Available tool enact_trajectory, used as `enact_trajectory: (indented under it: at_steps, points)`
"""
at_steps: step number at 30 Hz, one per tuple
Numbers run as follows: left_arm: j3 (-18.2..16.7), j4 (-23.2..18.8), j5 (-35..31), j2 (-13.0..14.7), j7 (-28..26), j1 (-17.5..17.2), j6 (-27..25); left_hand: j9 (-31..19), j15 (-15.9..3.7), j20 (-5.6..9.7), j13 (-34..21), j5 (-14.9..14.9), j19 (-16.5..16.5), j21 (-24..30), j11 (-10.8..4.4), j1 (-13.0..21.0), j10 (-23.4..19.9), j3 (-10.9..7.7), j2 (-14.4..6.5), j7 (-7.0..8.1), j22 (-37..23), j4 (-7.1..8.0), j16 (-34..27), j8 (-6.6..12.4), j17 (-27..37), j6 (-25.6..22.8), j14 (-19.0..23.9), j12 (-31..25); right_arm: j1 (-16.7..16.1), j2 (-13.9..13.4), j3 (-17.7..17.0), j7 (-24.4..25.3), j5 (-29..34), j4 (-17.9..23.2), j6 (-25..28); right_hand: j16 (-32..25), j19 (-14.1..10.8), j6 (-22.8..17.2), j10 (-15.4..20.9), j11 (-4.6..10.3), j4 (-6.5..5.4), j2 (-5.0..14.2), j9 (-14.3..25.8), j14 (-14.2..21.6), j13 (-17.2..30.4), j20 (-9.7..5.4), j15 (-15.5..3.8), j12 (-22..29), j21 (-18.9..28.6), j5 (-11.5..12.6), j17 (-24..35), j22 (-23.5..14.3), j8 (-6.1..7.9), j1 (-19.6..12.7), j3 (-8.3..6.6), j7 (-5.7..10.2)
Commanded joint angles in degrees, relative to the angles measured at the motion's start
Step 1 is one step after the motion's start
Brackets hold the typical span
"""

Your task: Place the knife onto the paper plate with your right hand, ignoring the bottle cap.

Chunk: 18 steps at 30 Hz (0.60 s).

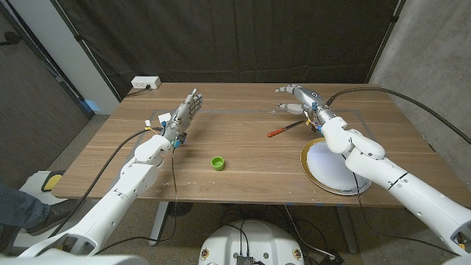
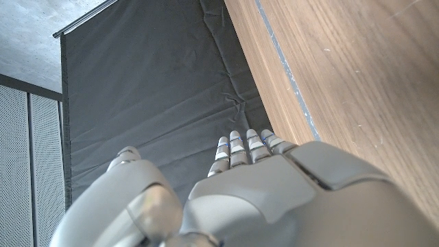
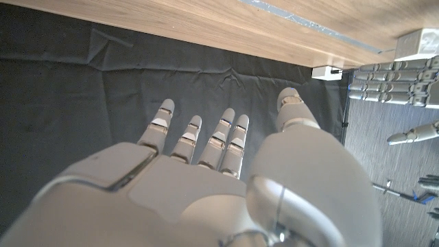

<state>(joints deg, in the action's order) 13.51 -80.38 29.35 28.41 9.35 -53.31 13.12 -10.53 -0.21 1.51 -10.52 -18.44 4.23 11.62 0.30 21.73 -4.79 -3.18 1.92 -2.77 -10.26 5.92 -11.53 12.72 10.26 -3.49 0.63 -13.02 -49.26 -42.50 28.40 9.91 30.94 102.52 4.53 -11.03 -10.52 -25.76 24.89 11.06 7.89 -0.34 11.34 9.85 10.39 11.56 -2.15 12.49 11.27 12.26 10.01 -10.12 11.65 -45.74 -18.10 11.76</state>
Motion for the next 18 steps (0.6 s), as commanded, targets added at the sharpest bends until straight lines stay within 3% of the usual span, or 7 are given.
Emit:
enact_trajectory:
  at_steps: [1, 5, 18]
  points:
    - [0.5, 0.39, 0.27, -0.23, 0.49, 0.42, -0.38, -0.25, -0.03, -0.04, -0.28, -0.02, 0.27, -0.03, -0.04, -0.05, -0.22, 0.32, 0.01, -0.15, -0.11, -0.03, 0.3, -0.02, 0.11, -0.45, 0.42, 0.16, 1.79, -1.87, 1.62, -5.34, 2.76, 0.75, 1.56, -0.08, -1.3, -0.56, 0.18, -0.14, 0.5, -0.5, 0.14, 1.08, 0.14, -0.01, 1.71, -0.15, 0.64, -0.26, 0.05, -0.11, 0.05, -0.87, 0.16, 0.3]
    - [0.73, -0.05, 0.24, -0.09, 0.6, 0.31, -0.83, -0.25, 0.0, -0.13, -0.29, 0.0, 0.41, -0.08, 0.03, -0.03, -0.38, 0.38, 0.0, -0.25, -0.12, -0.03, 0.31, -0.05, 0.11, -0.53, 0.51, 0.15, 2.38, -2.53, 2.1, -7.43, 3.6, 1.15, 2.2, -0.23, -2.61, -0.65, 0.75, -0.08, 0.65, -0.44, 0.16, 2.12, 0.14, -0.18, 2.31, 0.03, 0.92, -0.25, 0.04, -0.08, 0.04, -1.38, 0.14, 0.26]
    - [0.46, -2.41, 0.12, 0.75, -0.1, -0.88, -1.71, -0.26, 0.04, -0.22, -0.29, 0.04, 0.67, -0.18, 0.07, 0.02, -0.37, 0.53, -0.04, -0.29, -0.12, -0.03, 0.38, -0.16, 0.11, -0.6, 0.52, 0.3, 5.71, -3.71, 5.26, -15.12, 8.88, 2.38, 3.27, 0.31, -2.1, -2.31, 1.15, 0.53, 0.91, -0.1, 0.2, 1.7, 0.15, 0.36, 1.12, 0.01, 0.27, -0.26, 0.08, -0.06, 0.47, -2.8, -0.04, 0.82]
